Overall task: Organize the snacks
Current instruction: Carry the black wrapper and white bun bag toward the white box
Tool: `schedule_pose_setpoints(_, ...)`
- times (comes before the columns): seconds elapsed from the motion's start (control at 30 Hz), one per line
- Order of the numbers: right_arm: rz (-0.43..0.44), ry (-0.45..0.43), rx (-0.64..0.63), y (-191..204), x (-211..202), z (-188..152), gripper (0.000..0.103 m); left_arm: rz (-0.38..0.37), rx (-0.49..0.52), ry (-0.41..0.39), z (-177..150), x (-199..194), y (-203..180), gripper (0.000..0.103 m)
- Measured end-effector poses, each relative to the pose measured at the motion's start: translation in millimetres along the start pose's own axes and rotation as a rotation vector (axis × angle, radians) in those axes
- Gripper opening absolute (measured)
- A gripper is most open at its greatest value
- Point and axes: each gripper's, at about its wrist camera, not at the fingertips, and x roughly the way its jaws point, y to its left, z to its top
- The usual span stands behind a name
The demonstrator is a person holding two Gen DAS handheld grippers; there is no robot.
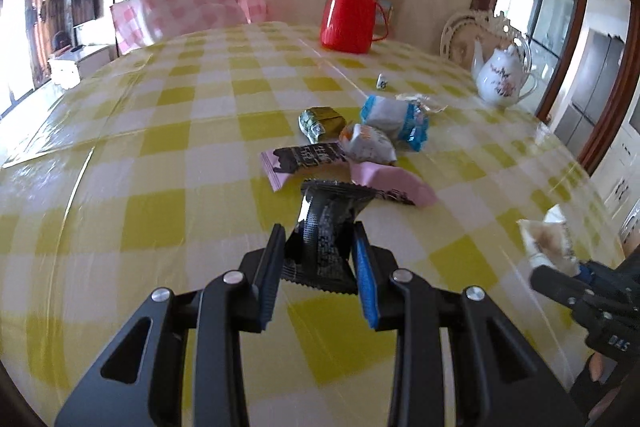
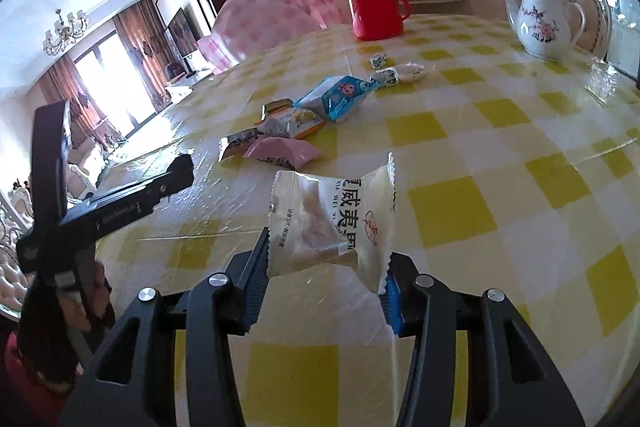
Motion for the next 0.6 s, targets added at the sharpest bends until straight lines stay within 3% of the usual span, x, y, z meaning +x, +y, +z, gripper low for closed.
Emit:
schedule_pose_setpoints(0.17,0.017,0.001,-0.020,21.0,-20.1,-24.4,0.047,-0.002,-0.011,-0.030,-26.9,-31.5,-10.8,0.034)
schedule_pose_setpoints(0.6,0.063,-0.019,-0.008,46.0,-71.6,-77.6,0.047,0.020,0.112,-0.011,-88.8,-100.3,-41.3,0.034)
